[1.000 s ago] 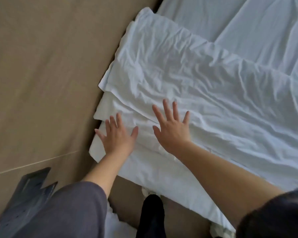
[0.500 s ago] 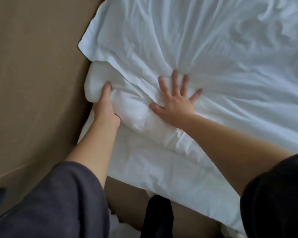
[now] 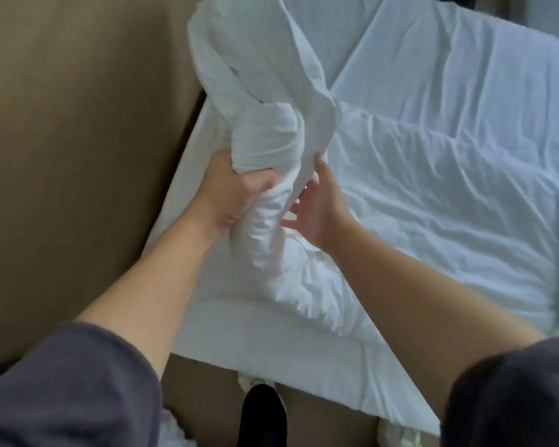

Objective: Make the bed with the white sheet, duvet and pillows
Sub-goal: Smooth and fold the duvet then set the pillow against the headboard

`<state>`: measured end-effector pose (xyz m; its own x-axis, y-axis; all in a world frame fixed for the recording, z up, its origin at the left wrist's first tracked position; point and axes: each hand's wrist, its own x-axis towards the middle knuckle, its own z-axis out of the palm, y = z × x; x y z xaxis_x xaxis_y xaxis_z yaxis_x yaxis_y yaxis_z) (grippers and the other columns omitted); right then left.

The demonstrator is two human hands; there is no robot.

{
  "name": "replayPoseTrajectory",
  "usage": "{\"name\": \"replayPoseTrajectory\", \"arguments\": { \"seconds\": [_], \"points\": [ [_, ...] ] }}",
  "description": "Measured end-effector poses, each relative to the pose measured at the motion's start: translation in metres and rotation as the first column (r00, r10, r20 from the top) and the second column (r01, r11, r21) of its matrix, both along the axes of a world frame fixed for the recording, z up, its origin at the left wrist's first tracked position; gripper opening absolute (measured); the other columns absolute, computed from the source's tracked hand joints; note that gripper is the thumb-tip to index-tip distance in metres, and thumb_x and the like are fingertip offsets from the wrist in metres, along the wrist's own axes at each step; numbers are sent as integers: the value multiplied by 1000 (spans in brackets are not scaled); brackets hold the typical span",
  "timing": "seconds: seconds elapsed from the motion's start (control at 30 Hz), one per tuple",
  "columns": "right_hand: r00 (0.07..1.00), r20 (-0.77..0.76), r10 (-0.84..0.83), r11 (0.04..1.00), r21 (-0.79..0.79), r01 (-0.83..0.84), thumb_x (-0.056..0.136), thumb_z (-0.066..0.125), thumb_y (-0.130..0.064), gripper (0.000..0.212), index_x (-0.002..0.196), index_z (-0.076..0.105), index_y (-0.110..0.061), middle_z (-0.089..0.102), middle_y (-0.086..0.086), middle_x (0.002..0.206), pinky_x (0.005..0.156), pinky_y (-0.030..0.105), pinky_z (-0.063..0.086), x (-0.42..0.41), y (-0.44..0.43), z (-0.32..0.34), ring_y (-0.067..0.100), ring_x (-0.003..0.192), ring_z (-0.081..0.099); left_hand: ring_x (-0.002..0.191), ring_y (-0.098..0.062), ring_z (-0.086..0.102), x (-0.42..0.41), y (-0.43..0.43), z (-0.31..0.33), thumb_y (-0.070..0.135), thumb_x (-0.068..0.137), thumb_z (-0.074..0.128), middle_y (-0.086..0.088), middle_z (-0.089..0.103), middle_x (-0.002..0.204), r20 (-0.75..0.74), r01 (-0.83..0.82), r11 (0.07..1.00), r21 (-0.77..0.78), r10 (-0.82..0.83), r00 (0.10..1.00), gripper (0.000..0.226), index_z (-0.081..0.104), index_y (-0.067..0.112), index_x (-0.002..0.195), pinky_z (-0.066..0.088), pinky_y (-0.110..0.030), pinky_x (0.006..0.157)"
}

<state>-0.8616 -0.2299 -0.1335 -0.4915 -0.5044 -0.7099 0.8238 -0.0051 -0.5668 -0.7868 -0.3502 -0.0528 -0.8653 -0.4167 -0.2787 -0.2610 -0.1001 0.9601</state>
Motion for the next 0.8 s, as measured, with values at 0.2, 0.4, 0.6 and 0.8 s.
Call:
{"name": "replayPoseTrajectory", "arguments": {
  "seconds": [0.2,0.4,0.6,0.8],
  "points": [
    [978,-33,-204,969,-148,197,102,32,-43,39,108,61,-18,67,4,98,73,40,51,9,183,57,24,91,63,67,-9,64,-31,166,42,29,61,71,-10,71,73,85,535,814,-225,-531,843,31,70,2,76,52,-30,61],
    [901,177,-397,914,-7,405,73,80,-37,61,125,57,-15,70,-5,114,87,37,52,59,402,22,4,101,64,75,-8,64,-37,360,-2,31,71,63,6,69,79,209,854,403,-328,-851,482,5,61,27,69,48,-28,67],
    [778,209,-593,787,355,505,102,30,-45,48,145,41,-25,49,-1,146,108,58,29,76,536,-47,31,137,40,110,-25,58,6,453,-128,37,82,50,2,68,104,753,881,-204,-427,-620,221,24,54,32,105,9,-50,116],
    [894,197,-402,872,381,308,103,32,-50,52,148,36,-25,41,-2,152,109,57,31,72,569,-61,28,139,39,101,-20,62,26,467,-155,42,79,51,8,67,92,773,825,-217,-522,-529,350,38,46,32,116,-6,-56,112]
  ]
}}
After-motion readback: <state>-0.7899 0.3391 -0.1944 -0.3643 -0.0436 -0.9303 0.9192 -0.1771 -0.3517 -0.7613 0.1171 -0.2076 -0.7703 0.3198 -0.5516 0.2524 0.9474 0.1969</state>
